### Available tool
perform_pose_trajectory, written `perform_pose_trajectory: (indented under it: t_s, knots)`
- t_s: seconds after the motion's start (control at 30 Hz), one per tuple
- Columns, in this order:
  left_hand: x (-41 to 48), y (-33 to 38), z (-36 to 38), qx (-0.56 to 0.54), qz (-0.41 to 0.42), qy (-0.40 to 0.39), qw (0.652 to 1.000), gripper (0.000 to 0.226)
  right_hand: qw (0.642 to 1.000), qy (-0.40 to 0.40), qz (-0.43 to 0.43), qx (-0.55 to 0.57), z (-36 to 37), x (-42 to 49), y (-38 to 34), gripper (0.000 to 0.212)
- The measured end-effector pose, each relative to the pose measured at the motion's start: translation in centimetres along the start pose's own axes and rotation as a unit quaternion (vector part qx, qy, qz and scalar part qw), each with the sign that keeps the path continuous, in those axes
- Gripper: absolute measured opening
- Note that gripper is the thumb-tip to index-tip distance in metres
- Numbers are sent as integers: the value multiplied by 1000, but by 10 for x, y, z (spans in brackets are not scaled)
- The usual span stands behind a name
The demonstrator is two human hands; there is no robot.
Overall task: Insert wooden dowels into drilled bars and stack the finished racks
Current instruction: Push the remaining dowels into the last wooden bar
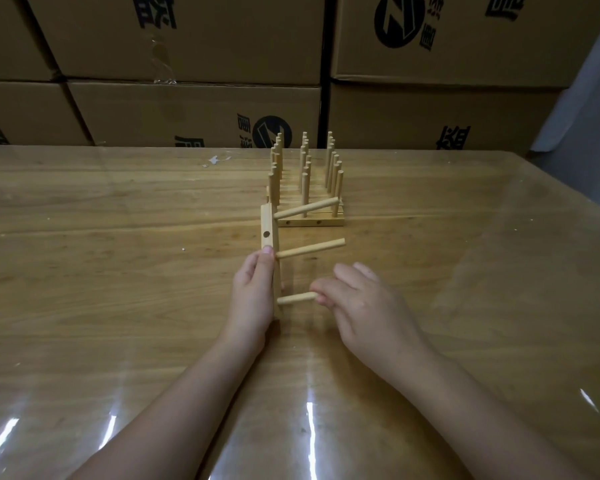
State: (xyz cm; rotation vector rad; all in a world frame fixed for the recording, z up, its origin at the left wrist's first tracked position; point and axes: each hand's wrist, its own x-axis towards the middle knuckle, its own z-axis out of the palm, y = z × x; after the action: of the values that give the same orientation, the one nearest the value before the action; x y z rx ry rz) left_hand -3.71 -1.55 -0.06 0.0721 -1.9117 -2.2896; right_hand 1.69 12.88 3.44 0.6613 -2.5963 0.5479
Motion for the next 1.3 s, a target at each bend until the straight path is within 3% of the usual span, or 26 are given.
perform_pose_trajectory:
  t_s: [0.1, 0.5, 0.67, 0.73, 0.83, 0.9, 0.97, 1.03, 1.13, 1.23, 1.3]
  knots:
    - [-1, 1, 1, 21, 6, 4, 1000, 30, 999, -22, 11, 26, -1, 0, 1, 15]
    - [-6, 2, -1, 78, 48, 1, 996, 29, 989, -63, 79, 108, 5, 1, 7, 20]
    - [-5, 3, 0, 88, 71, -9, 994, 24, 988, -37, 85, 125, 7, -1, 9, 20]
    - [-4, 2, 0, 77, 60, -13, 995, 22, 986, -11, 107, 129, 7, -2, 13, 31]
    - [-1, 2, -1, 27, 17, 3, 999, 21, 942, 100, 201, 248, 6, -4, 17, 56]
    - [2, 3, -2, -40, -31, 3, 999, 17, 900, 117, 255, 333, 9, -3, 19, 59]
    - [4, 5, -4, -100, -57, -31, 993, 10, 886, 69, 286, 360, 16, -3, 18, 55]
    - [4, 4, -5, -142, -58, -70, 986, 18, 891, 37, 283, 353, 23, -2, 16, 40]
    - [3, 2, -5, -173, -58, -120, 976, 34, 885, 70, 282, 364, 24, -1, 20, 19]
    - [1, 2, -5, -170, -80, -144, 972, 43, 875, 86, 291, 378, 18, -1, 28, 18]
    - [3, 6, -7, -158, -103, -119, 975, 44, 876, 84, 295, 372, 16, -1, 35, 18]
